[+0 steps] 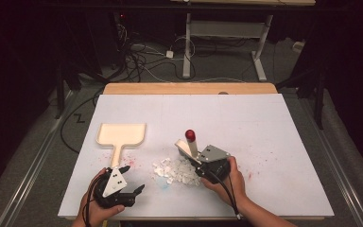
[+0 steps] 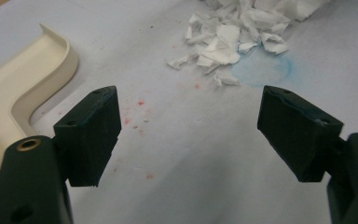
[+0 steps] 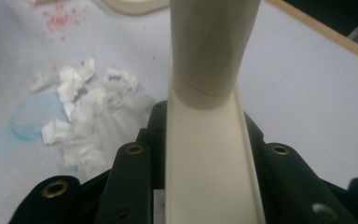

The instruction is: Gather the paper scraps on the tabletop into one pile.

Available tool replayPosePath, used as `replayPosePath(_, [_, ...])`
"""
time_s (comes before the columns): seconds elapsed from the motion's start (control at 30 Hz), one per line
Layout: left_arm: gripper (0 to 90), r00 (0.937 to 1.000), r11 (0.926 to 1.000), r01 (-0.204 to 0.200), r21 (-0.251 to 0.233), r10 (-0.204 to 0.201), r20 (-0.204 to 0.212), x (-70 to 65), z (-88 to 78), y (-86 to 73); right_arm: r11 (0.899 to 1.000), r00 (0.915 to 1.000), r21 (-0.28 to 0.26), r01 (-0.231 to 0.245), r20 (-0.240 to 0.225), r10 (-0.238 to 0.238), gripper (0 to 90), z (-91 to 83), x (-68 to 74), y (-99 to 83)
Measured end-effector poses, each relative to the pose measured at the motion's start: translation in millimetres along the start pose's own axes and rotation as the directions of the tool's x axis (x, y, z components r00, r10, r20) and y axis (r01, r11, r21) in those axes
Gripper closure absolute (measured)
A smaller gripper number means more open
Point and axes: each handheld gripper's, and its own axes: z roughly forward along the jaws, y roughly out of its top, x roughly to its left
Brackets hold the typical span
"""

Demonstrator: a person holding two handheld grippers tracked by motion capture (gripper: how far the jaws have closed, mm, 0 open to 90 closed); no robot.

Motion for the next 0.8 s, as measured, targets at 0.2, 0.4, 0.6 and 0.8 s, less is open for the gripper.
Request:
replayPosePath(0.2, [20.8, 0.9998, 0.9999, -0.006, -0.008, 0.006, -0.017, 0.0, -1.1, 1.4, 0.997, 0.9991, -0.066, -0.029, 0.029, 0.031, 68.5, -17.4, -19.5, 0.1])
replayPosePath(0.4, [21.5, 0.9995, 0.9998, -0.009, -0.016, 0.009, -0.032, -1.1, -3.0, 2.3, 0.997, 0.9992, -0.067, -0.029, 0.025, 0.031, 68.4, -47.0, -48.1, -10.7])
replayPosePath(0.6, [20.4, 0.9991, 1.0000, -0.003, -0.007, 0.003, -0.042, -0.6, -1.3, 1.4, 0.998, 0.9996, -0.053, -0.028, 0.004, 0.028, 68.5, -72.5, -66.9, -22.2])
replayPosePath(0.8, [20.4, 0.9990, 1.0000, -0.004, -0.001, 0.004, -0.045, -1.1, -0.2, 2.0, 1.000, 0.9987, -0.017, -0.001, -0.052, 0.000, 68.4, -108.5, -80.1, -46.4])
